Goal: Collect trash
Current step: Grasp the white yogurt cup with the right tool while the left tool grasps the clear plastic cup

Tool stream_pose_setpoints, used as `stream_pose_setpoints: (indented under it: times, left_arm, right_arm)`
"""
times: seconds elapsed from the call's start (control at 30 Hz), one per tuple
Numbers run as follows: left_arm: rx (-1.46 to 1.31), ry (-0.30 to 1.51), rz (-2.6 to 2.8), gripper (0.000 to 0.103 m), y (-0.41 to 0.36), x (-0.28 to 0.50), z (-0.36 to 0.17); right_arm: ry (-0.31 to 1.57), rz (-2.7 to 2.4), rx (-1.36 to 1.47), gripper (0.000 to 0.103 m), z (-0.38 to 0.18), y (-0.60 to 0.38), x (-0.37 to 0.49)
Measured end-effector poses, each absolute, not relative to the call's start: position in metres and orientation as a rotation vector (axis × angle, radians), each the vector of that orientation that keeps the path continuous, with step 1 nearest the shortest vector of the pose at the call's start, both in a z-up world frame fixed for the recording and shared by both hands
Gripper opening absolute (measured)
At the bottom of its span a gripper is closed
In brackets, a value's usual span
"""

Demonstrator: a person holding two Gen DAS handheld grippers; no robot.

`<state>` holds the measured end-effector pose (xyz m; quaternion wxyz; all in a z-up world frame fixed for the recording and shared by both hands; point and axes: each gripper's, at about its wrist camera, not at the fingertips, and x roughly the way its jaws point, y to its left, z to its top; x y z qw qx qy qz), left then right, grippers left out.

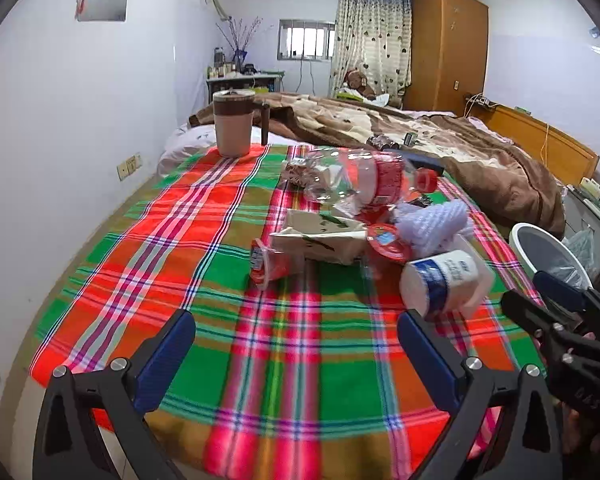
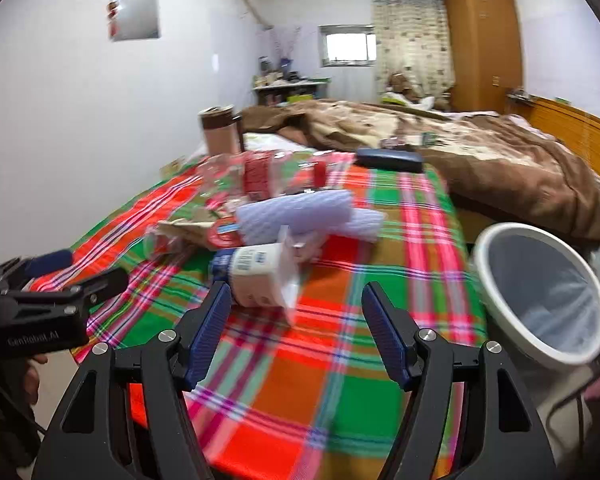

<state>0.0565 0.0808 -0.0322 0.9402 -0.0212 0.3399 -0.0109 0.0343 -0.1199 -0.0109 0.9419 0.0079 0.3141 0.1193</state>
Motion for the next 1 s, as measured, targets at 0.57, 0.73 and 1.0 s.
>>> stream_pose_setpoints:
  times: [0.57,0.73,1.0]
  left_arm:
    - [-0.045,0.804,-0.115,0.097,0.118,0.129,-0.052]
    - [0.009,0.843,-0.105,0.097,0.121,0.154,-0.062]
    - [0.001,0.901,-0.174,0.085,0.12,0.183,-0.078]
  right_arm:
    - [0.761,0.332,0.026,0.063,-0.032,-0.087,0.075]
    - [0.773,0.331,0.05,0.054,-0.035,-0.087,0.079]
    - [0.793,0.31,0.065,0.033,-0.042,-0.088,0.089]
